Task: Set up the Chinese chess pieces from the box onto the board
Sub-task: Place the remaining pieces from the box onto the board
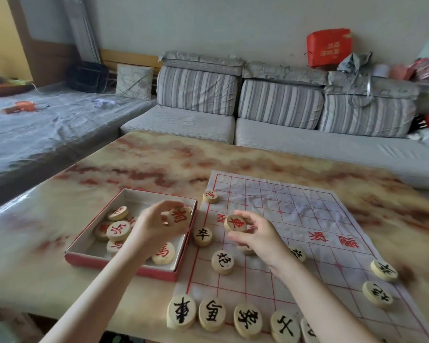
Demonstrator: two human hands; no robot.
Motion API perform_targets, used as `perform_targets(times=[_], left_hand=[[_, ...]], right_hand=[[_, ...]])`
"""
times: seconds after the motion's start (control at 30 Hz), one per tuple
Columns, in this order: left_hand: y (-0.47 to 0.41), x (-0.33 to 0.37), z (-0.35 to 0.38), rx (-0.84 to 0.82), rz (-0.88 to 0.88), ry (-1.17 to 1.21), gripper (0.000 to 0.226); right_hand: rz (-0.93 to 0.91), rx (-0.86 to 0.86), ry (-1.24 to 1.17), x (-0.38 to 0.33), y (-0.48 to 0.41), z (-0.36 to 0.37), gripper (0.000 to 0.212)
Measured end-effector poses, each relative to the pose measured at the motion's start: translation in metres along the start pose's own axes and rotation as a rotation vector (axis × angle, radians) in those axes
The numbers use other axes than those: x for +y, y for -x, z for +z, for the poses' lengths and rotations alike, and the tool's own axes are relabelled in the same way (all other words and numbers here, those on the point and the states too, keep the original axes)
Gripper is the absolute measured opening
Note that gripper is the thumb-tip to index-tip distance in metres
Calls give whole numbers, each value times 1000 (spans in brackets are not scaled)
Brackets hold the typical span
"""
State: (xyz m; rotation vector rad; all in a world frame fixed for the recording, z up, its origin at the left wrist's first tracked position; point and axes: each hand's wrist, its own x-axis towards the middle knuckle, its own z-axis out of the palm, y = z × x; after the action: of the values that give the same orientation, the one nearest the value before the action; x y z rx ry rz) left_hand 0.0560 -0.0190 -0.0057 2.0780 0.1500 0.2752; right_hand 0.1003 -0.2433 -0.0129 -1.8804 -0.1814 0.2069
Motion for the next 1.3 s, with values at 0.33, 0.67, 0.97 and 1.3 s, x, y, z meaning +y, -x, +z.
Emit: perform_targets(times=[0.33,0.67,0.97,1.3], left_hand=[[-58,25,52,-53,46,-33,42],[-137,21,62,24,49,-103,46],[-153,5,52,13,83,-160,44],[-157,11,57,-12,73,-196,44]], right_hand=[[-20,23,132,14,-53,-47,53],[-81,54,361,9,-219,-21,53],[-152,123,688,8,-310,10,54],[-135,170,662,16,-309,-2,62]])
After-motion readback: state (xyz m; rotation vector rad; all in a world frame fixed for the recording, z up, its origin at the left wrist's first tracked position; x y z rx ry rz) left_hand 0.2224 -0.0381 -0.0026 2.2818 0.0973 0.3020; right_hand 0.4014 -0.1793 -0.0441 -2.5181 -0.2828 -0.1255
